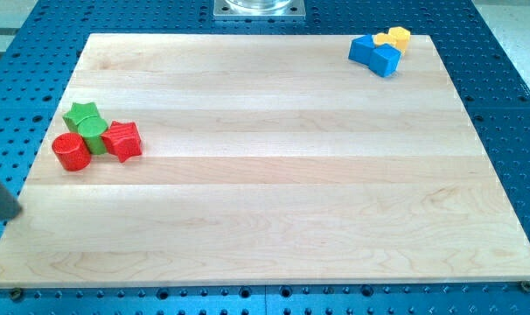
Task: Separate the red blocks from the green circle
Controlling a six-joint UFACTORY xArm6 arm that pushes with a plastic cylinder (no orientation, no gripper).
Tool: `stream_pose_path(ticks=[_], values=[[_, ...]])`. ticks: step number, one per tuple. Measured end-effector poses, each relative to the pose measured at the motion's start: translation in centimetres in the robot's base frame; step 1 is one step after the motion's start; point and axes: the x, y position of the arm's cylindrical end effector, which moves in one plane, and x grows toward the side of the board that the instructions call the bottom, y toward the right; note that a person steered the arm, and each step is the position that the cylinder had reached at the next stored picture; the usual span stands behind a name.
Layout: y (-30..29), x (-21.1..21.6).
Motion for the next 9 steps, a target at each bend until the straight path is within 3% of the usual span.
stream_pose_path(ticks=[1,3,4,5,7,9], values=[[0.0,-0.8],[0.0,-6.7],[5.9,-8.0],[9.1,-8.2],[4.2,-4.3],[6.6,-4.9]])
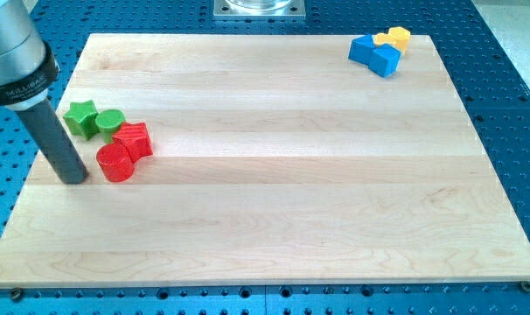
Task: Separate the red blocks from the green circle
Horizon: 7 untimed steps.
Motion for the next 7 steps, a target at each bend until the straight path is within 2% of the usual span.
stream_pose_path(ticks=[2,3,4,5,7], values=[[1.4,2.7],[5.3,1.0],[5.3,-1.9],[1.5,-2.5],[8.0,-6.5]])
